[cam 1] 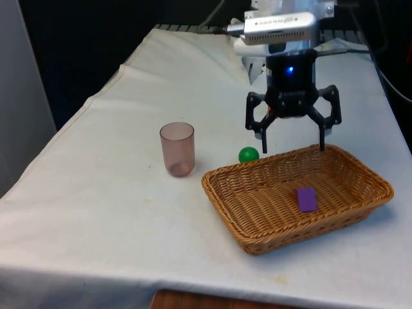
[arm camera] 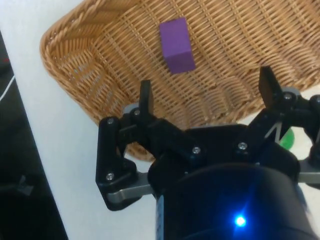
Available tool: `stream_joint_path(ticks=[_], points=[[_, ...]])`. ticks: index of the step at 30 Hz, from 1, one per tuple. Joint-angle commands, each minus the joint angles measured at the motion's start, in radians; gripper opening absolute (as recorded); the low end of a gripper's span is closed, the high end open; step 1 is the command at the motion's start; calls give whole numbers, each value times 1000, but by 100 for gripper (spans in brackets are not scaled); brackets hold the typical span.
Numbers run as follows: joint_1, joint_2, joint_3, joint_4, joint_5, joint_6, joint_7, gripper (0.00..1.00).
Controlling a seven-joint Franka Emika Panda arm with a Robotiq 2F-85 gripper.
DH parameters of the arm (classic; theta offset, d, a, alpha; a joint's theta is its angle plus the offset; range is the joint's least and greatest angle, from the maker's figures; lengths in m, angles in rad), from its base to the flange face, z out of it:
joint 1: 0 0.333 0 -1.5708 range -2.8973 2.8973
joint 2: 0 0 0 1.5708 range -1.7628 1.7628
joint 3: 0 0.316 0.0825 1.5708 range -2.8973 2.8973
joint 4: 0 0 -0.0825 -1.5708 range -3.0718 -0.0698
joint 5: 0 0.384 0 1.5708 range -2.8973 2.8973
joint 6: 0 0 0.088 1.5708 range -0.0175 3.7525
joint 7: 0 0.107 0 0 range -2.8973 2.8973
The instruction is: Pick up the triangular block and place it into the basket.
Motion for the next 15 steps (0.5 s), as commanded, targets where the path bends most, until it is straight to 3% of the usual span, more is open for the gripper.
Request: stream_joint_path(ticks=[1, 2, 4, 8, 9, 10, 15], points=[[0, -6, -1, -4, -4, -3, 0, 100], [8, -18, -9, -17, -18, -7, 7, 100], [10, -29, -11, -28, -38, -11, 9, 100], [11, -38, -12, -40, -73, -18, 16, 100], [2, -34, -1, -35, -69, -13, 7, 100], [12, -42, -13, -45, -89, -22, 18, 100], [12, -52, -10, -58, -132, -41, 30, 100]])
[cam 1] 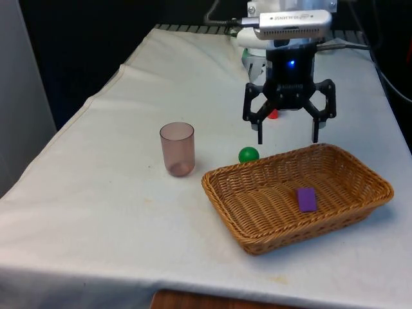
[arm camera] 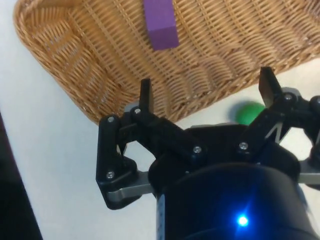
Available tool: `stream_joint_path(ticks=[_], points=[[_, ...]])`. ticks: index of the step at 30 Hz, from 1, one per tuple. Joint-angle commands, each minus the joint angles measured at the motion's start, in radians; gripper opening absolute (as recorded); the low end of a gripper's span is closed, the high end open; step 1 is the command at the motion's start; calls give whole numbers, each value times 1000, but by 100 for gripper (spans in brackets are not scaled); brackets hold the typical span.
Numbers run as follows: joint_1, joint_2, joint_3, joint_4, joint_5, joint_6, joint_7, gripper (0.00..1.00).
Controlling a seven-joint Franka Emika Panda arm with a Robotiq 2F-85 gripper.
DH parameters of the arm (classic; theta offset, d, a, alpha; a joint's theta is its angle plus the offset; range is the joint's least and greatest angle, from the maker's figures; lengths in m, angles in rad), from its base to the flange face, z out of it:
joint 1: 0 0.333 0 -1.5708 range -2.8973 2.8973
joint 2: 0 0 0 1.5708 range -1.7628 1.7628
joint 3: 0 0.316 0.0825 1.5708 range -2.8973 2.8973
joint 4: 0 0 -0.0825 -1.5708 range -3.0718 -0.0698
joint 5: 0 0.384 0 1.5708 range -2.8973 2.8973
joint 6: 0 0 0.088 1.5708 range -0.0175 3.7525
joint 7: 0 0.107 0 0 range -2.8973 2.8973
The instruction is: Pick up the triangular block and place it into the basket.
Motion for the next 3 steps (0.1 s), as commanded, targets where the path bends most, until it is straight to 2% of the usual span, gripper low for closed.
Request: stream_joint_path(ticks=[1, 2, 3], points=[[7, -6, -7, -9, -9, -4, 11, 100], [7, -6, -7, -9, -9, -4, 11, 100], [0, -3, 0, -3, -2, -2, 2, 100]])
